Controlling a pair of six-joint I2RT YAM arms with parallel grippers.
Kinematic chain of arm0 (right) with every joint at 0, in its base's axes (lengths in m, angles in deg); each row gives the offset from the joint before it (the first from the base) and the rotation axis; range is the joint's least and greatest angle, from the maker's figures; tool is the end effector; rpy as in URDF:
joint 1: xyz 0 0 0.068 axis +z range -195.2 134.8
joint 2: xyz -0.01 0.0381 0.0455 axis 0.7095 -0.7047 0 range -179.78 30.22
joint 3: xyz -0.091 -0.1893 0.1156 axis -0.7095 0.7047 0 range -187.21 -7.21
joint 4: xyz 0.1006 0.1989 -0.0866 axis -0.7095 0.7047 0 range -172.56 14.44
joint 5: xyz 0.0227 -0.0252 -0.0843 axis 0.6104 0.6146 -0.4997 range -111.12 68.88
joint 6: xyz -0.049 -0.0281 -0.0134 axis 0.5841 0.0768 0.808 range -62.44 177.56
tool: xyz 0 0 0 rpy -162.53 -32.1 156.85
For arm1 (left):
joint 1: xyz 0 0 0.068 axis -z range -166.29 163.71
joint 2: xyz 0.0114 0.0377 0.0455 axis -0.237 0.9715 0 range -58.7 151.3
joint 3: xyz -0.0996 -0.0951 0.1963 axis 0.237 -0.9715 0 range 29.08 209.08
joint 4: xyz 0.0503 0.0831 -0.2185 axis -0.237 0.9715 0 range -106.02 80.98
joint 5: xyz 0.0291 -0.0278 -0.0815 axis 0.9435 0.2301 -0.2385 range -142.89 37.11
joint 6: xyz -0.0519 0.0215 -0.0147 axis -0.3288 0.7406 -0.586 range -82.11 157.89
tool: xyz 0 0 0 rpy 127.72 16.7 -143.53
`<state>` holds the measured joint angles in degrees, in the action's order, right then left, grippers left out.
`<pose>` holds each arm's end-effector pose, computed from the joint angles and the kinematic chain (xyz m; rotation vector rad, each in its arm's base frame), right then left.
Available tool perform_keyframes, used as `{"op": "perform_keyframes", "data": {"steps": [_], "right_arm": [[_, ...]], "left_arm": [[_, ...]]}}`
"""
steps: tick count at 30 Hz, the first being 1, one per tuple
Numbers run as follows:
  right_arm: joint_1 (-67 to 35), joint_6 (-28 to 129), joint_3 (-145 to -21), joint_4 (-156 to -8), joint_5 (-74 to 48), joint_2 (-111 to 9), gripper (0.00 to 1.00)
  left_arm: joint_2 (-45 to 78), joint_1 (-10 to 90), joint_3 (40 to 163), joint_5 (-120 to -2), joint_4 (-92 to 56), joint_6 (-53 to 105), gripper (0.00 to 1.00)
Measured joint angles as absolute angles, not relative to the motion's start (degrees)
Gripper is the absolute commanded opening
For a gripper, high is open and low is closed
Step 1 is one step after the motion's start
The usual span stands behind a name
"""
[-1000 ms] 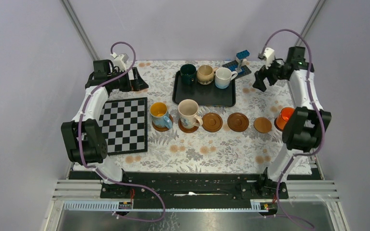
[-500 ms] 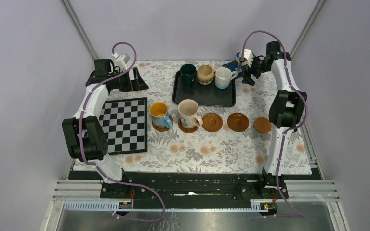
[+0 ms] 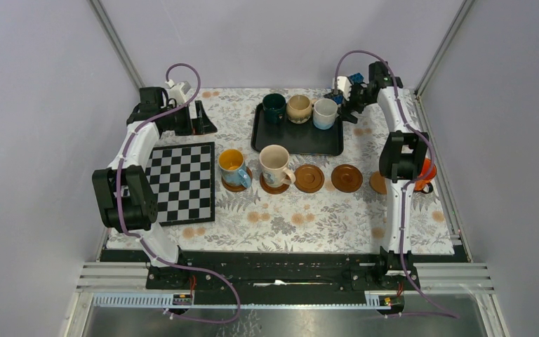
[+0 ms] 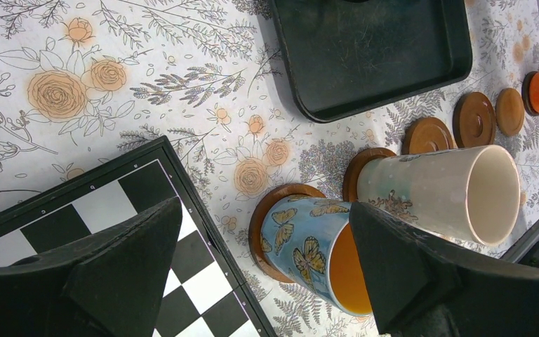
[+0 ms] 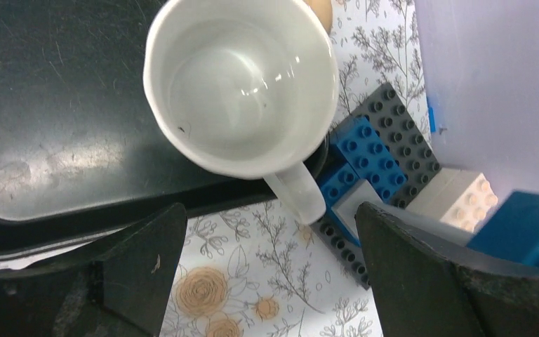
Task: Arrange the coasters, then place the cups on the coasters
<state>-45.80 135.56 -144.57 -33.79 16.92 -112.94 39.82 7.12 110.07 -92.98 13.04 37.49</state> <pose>0.4919 0.0205 0.2017 -1.6057 1.6068 0.1454 0.3563 0.0143 0.2545 0.1888 2.2613 -0.7699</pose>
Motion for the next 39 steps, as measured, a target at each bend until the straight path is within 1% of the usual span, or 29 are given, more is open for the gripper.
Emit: {"op": "perform_keyframes", "data": {"steps": [5,11,13,16,20,22,28,39], "right_arm": [[-44.2,135.6,-144.87,-34.46,16.38,-114.07,0.96],[-43.33,136.28,-145.94,-33.87,15.83,-116.7,0.91],[-43.3,136.89,-145.94,-33.2,15.83,-116.89,0.88],[-43.3,137.42,-146.03,-31.73,15.88,-116.89,0.78],[-43.28,137.37,-145.2,-30.01,16.05,-116.61,0.72],[-43.28,136.89,-143.41,-29.94,16.16,-115.84,0.7],[-43.11,132.13,-140.59,-29.61,16.33,-114.49,0.68],[-41.49,121.66,-142.79,-32.32,13.25,-114.49,0.56]], "left_arm": [[39.82,7.12,110.07,-92.98,13.04,37.66,0.99],[39.84,7.12,110.07,-92.98,13.04,37.88,0.99],[39.93,7.12,110.07,-92.98,13.02,37.9,0.99],[40.15,7.12,110.07,-92.98,13.04,37.9,0.99],[40.45,7.12,110.07,-92.98,13.02,37.88,0.99],[40.58,7.12,110.07,-93.01,12.97,37.86,0.99],[40.8,7.12,110.07,-93.07,12.58,37.86,0.99],[40.78,7.12,110.07,-93.01,12.56,37.86,0.99]]}}
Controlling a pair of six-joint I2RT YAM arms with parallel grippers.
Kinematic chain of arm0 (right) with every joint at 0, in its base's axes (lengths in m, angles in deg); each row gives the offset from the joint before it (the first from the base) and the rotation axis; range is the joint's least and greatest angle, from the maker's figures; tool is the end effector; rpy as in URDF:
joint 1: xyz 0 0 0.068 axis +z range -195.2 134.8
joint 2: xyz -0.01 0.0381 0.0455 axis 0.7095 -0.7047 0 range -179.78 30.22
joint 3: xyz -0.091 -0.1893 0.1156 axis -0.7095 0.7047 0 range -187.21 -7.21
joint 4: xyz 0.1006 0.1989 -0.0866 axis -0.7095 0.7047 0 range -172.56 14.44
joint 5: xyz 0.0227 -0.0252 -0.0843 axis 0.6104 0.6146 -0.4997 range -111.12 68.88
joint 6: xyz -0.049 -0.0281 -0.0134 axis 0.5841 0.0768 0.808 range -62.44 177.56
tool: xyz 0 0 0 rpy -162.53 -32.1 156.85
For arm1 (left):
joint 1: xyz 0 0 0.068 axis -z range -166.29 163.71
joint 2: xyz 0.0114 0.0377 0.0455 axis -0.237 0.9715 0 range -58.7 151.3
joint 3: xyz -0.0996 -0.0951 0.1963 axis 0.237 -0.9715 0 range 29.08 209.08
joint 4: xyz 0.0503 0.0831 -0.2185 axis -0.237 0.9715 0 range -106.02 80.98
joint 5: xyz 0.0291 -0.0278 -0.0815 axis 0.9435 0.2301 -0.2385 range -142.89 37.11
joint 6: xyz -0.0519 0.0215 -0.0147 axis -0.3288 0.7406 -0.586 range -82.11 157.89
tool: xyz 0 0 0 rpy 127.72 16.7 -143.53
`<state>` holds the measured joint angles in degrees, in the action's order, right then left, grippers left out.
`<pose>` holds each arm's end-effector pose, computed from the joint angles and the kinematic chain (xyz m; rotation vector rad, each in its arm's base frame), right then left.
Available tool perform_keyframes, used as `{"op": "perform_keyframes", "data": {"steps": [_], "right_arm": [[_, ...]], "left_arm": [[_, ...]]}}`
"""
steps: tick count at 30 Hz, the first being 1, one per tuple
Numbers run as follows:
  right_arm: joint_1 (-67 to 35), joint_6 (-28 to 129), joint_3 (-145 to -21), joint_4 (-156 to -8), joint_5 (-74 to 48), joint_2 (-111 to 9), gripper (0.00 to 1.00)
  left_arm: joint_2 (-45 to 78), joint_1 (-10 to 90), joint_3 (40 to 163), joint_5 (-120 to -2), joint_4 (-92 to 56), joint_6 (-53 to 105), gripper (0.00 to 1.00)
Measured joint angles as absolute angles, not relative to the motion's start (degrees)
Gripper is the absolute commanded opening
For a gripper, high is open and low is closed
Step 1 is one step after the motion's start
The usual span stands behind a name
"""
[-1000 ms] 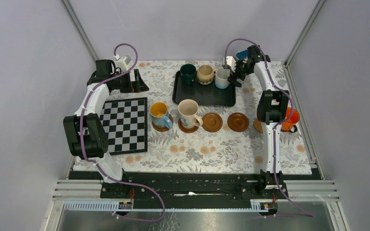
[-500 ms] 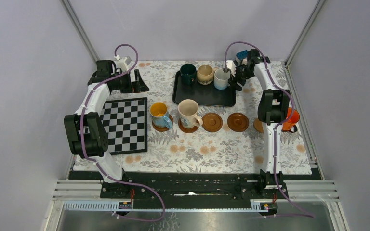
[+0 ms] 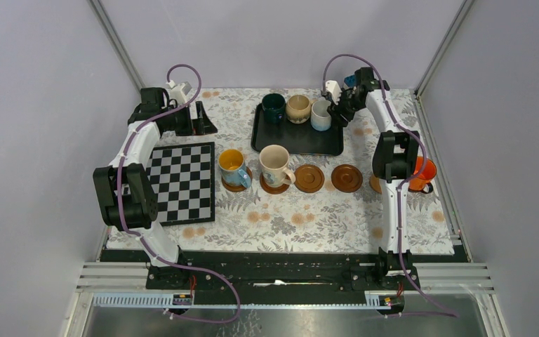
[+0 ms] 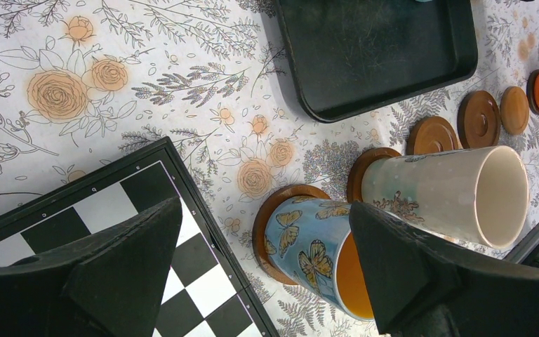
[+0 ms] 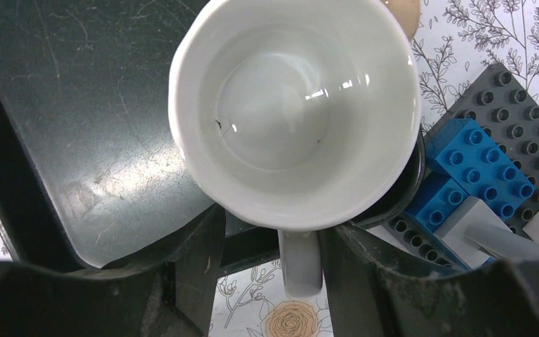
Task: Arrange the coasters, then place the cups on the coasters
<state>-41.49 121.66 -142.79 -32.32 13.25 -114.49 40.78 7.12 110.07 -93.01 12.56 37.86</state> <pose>0.4878 0.0551 0.1772 -1.4908 1.8580 0.3075 0.3593 0.0146 0.2494 0.1929 2.2669 -0.7704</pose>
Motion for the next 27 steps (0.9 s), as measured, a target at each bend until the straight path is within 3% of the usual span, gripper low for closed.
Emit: {"op": "perform_keyframes", "data": {"steps": [8,16,27], "right_arm": [[-41.03,119.19,-142.79,-33.81,10.98,-114.6,0.49],[-40.55,118.49,-142.62,-35.36,8.97,-115.17,0.47],[-39.68,117.22,-142.64,-37.31,6.41,-116.24,0.11]], "left_arm": [[40.78,7.12,110.07,-92.98,12.58,37.86,0.99],[40.78,7.12,110.07,-93.01,12.58,37.88,0.99],[40.78,7.12,110.07,-92.98,12.62,37.86,0.99]]}}
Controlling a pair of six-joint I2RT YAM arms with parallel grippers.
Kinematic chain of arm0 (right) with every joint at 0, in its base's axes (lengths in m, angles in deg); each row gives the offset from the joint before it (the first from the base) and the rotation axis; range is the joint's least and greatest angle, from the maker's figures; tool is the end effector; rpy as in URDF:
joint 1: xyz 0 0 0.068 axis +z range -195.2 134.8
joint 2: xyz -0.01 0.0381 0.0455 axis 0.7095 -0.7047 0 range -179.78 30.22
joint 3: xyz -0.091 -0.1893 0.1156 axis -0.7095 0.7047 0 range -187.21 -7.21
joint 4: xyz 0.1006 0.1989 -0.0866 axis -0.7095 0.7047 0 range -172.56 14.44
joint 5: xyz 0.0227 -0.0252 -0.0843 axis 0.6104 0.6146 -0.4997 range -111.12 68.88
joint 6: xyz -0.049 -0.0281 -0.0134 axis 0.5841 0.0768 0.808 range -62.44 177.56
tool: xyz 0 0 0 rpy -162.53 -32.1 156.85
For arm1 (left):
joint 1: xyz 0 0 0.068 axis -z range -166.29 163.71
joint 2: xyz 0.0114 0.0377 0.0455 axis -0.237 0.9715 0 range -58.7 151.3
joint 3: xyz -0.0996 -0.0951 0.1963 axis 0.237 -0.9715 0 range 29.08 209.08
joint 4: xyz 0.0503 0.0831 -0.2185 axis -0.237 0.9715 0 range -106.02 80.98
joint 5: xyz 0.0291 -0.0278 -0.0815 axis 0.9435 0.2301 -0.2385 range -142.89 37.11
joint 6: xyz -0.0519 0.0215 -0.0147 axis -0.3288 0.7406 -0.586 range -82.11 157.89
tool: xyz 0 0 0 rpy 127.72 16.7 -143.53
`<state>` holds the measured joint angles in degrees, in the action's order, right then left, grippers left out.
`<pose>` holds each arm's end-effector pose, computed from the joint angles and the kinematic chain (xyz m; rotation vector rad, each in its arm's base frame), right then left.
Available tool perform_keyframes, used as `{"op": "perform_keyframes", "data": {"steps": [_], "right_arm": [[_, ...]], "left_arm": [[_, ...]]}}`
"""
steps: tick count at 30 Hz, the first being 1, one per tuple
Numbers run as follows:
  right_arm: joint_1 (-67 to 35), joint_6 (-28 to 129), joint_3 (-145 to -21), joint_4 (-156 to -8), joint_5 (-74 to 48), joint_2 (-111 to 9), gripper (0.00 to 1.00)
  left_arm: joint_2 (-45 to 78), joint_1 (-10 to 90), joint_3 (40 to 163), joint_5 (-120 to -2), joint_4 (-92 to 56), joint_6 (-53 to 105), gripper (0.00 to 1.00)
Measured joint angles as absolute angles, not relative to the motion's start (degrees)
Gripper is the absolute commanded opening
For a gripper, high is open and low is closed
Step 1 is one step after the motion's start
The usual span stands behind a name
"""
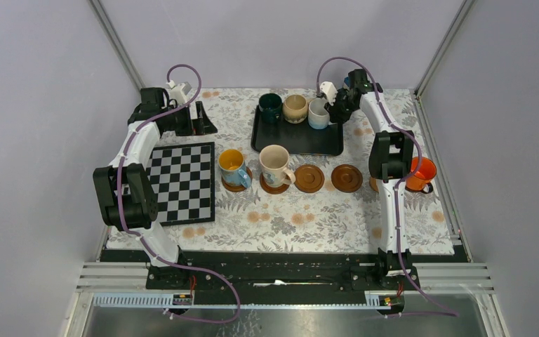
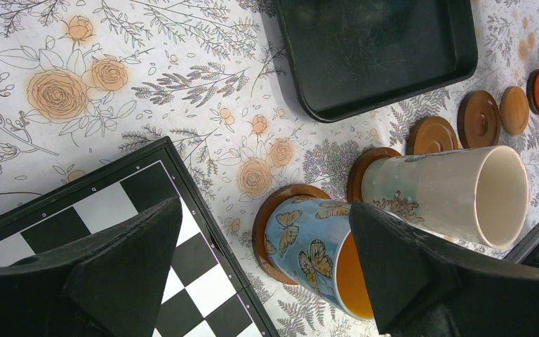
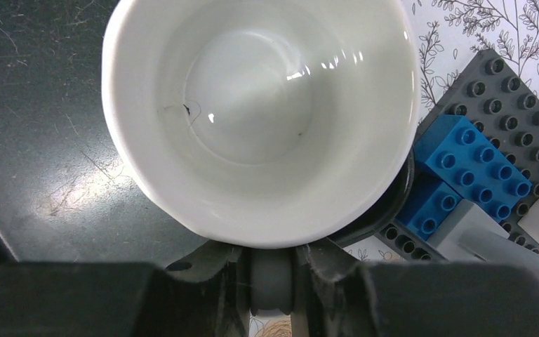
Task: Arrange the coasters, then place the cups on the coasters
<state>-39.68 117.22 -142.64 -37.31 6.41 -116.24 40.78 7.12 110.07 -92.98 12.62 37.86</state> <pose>0.4972 0.0673 0.1649 -1.4442 1.9282 0.1927 0.3592 0.0146 0.2494 0.1923 2.2680 -0.7702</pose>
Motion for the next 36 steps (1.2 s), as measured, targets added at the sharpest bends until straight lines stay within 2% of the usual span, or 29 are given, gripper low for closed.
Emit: {"op": "perform_keyframes", "data": {"steps": [4,13,23,30,36], "right_arm": [[-39.57,116.57,-142.49,-37.68,6.11,-116.24,0.0],[-39.5,112.15,-133.51,-42.42,4.82,-111.21,0.0],[-41.16,101.11,-106.47,-58.99,4.14,-95.25,0.0],[-44.35,95.56,-103.45,-61.94,4.73,-88.92,0.0],[-51.85,93.03,-98.01,-61.04,5.51,-77.9,0.0]], "left_arm": [[40.78,7.12,110.07,-92.98,12.62,37.88,0.99],[40.78,7.12,110.05,-92.98,12.62,37.86,0.99],[39.71,7.12,108.8,-93.01,12.82,37.86,0.99],[38.49,7.12,108.67,-93.05,12.82,37.86,0.99],[37.85,7.12,108.06,-93.18,12.58,36.83,0.99]]}}
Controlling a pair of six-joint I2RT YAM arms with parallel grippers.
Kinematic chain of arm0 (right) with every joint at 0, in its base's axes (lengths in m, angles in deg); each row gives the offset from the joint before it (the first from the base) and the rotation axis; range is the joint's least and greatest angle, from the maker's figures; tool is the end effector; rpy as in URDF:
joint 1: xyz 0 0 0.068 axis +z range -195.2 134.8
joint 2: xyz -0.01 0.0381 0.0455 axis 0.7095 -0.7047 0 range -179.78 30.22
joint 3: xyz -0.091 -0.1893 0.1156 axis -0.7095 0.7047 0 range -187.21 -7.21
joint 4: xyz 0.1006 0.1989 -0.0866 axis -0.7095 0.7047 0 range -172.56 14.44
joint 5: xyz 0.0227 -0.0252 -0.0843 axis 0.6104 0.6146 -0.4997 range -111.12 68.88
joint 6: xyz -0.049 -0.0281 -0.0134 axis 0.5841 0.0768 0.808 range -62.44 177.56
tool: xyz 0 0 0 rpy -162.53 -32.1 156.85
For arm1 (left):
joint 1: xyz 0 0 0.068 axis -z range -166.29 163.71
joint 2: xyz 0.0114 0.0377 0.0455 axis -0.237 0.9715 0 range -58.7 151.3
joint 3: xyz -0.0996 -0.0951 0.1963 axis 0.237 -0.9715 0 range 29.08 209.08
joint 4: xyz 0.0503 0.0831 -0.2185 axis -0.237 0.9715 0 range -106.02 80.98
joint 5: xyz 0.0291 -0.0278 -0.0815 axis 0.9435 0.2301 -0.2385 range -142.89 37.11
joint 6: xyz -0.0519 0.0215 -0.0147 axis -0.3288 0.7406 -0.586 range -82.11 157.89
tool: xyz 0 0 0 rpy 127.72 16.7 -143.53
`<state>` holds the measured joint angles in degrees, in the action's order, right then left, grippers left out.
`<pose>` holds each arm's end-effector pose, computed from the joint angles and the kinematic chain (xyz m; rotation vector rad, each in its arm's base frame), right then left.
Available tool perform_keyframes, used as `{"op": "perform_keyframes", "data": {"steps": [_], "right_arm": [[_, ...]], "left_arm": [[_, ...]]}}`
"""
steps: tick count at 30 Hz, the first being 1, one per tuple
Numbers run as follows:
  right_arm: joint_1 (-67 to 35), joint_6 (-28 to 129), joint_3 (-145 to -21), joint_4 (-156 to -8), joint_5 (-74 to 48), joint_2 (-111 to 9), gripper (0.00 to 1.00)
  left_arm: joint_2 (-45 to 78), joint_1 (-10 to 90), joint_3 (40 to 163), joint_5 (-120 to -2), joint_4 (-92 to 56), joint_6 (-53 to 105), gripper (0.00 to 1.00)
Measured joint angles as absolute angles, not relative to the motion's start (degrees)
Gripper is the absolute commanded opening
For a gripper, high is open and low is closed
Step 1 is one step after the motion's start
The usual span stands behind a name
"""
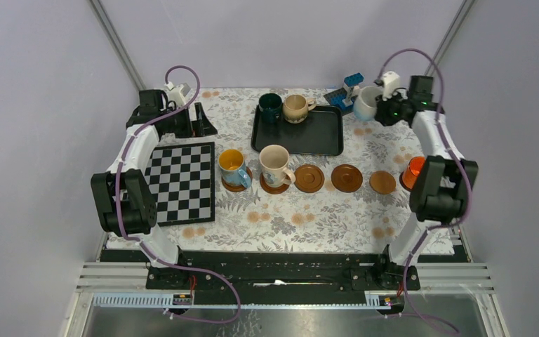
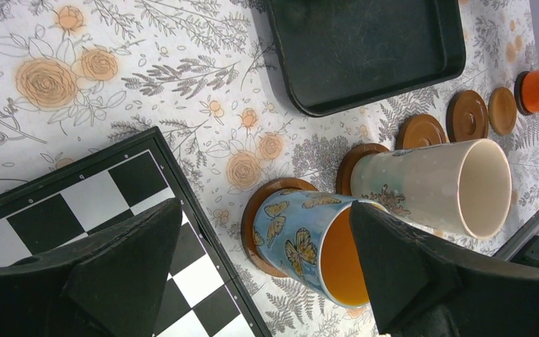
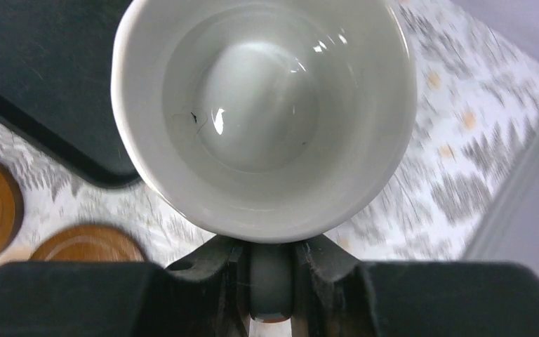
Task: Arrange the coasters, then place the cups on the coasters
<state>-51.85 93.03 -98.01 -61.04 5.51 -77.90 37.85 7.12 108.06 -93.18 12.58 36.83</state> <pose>0.4063 -0.0286 0.2536 -0.7722 2.0255 0.1052 0.3490 0.0133 0.2560 0.1805 2.2566 -0.7772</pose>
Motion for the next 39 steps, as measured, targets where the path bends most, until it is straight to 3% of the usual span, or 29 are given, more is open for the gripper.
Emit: {"op": "perform_keyframes", "data": {"steps": [6,20,39], "right_arm": [[-59.24,93.9,-88.7,-56.87,5.41,-65.27,0.0],[-59.57,95.26,-63.48,-53.06,0.31,-46.05,0.0],[-61.03,94.1,-52.31,-57.65,-5.09,-41.62,0.0]], "left_arm": [[36.98,7.12,105.7,-93.44,12.1,35.96,0.99],[36.15,7.45,103.88,-94.62,8.75,33.07,0.99],[34.31,7.82,102.66,-94.97,7.81,32.2,0.99]]}}
